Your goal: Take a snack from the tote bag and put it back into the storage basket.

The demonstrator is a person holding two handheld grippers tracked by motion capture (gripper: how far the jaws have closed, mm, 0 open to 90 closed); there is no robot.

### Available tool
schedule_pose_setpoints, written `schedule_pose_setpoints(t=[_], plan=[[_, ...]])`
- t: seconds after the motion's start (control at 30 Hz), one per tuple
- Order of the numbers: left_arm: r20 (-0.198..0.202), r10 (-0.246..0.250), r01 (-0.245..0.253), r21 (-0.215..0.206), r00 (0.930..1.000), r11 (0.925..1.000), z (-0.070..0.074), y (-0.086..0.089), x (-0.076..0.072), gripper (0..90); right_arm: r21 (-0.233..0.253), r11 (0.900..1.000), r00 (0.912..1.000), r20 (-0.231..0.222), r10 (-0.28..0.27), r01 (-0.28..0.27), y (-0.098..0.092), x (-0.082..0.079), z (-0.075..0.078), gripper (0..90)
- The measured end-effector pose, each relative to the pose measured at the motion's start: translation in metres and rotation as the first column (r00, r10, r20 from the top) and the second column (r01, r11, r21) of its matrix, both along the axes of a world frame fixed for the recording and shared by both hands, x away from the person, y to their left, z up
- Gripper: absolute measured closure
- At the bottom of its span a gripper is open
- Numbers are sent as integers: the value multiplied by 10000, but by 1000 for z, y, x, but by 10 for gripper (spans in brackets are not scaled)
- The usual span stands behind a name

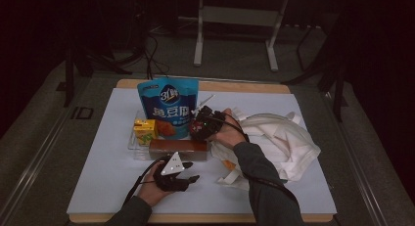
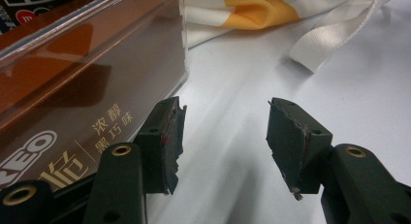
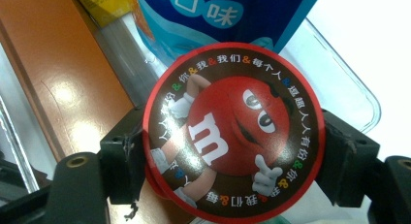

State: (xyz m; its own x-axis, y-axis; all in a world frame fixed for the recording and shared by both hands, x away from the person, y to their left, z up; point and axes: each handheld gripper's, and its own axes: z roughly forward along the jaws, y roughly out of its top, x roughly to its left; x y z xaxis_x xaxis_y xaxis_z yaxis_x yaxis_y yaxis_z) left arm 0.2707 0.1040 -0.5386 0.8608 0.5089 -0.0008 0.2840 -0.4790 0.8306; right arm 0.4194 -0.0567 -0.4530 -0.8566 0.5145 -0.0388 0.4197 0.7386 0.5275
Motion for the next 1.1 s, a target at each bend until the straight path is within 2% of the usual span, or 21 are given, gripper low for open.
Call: schedule_pose_setpoints(t=[0.13, 0.2, 0.23, 0.3, 0.4, 0.63, 0.77, 1.1], plan=[[0, 12, -12, -5, 10000, 10000, 0, 0, 0, 467, -76, 10000, 10000, 65, 27, -27, 0, 0, 0, 245], [15, 10, -10, 4, 10000, 10000, 0, 0, 0, 467, 117, 9999, 10000, 69, 25, -26, -1, 0, 3, 225], [11, 5, -5, 1, 10000, 10000, 0, 0, 0, 467, 217, 9998, 9997, 240, -39, 34, -2, 0, 6, 226], [11, -3, 3, 18, 10000, 10000, 0, 0, 0, 467, 302, 9995, 9998, 173, -54, 49, -3, 0, 9, 227], [8, -1, 1, 28, 10000, 10000, 0, 0, 0, 466, 130, 9999, 9998, 203, -18, 15, -6, 0, 10, 231], [-3, 9, -9, 36, 10000, 10000, 0, 0, 0, 467, 331, 9994, 9998, 180, -36, 30, -14, -3, 14, 234], [18, 22, -22, 37, 10000, 10000, 0, 0, 0, 466, 523, 9986, 9997, 250, 2, -16, -17, -5, 19, 243], [-11, 36, -36, 24, 10000, 10000, 0, 0, 0, 467, 573, 9983, 9990, 423, 113, -137, -23, -13, 30, 262]])
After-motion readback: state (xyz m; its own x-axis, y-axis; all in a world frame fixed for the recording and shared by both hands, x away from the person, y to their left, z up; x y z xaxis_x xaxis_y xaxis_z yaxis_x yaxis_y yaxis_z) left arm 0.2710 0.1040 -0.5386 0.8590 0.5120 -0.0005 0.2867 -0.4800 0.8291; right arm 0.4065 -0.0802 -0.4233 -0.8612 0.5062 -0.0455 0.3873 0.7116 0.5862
